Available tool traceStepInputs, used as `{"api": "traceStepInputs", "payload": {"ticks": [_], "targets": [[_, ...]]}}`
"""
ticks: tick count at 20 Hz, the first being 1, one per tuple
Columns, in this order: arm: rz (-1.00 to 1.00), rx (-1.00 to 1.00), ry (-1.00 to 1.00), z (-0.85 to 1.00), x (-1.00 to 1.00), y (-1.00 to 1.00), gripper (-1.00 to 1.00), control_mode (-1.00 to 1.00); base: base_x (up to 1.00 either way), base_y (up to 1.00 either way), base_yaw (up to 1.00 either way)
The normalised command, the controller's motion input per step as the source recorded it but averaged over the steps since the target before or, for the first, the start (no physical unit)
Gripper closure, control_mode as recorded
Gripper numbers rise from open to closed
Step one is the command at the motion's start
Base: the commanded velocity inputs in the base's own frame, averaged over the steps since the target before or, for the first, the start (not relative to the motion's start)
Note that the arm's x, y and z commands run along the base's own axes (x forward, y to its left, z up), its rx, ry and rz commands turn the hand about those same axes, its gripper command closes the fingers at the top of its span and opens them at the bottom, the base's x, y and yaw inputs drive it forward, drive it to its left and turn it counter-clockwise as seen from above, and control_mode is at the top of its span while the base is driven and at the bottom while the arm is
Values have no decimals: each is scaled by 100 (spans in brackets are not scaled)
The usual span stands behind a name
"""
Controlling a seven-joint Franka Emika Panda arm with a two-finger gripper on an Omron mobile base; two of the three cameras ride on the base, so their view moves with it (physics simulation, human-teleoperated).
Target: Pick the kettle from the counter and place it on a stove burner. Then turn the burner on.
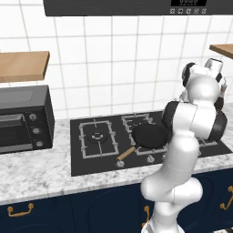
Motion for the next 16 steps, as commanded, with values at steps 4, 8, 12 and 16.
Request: {"api": "traceStepInputs", "payload": {"ticks": [4, 8, 12, 16], "targets": [[10, -5, 43, -54, -83, 49, -100, -100, 0, 0, 0], [11, 3, 26, -85, -86, 36, -100, -100, 0, 0, 0], [11, 16, 0, -53, -100, 27, -100, -100, 0, 0, 0], [11, 2, 0, 2, -90, 33, -100, -100, 0, 0, 0]]}}
